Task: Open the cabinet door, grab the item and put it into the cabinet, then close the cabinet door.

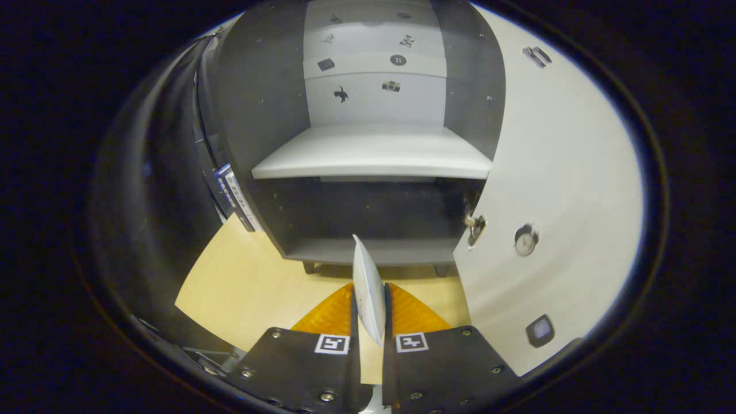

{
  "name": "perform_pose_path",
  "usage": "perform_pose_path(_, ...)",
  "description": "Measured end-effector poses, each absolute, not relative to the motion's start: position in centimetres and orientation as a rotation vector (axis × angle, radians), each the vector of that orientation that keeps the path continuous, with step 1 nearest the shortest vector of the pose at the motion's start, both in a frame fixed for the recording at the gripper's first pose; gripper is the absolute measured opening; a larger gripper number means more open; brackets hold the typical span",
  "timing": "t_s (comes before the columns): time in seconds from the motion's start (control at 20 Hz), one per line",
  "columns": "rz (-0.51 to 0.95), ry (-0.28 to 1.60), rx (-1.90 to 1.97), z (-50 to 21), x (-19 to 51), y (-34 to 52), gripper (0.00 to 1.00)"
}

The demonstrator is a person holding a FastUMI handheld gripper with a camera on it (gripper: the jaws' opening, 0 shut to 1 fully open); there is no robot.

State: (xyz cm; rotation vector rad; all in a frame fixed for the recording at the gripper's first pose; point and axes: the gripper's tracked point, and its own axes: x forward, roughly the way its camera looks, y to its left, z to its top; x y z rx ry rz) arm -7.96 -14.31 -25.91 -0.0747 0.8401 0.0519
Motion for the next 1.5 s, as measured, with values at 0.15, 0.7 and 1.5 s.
perform_pose_path(0.15,0.051,0.783,-0.069,-21.7,-5.2,-14.4,0.15)
perform_pose_path(0.7,0.059,0.745,-0.044,-17.8,6.2,-13.3,0.15)
perform_pose_path(1.5,0.024,0.966,-0.006,-22.3,11.6,-13.8,0.21)
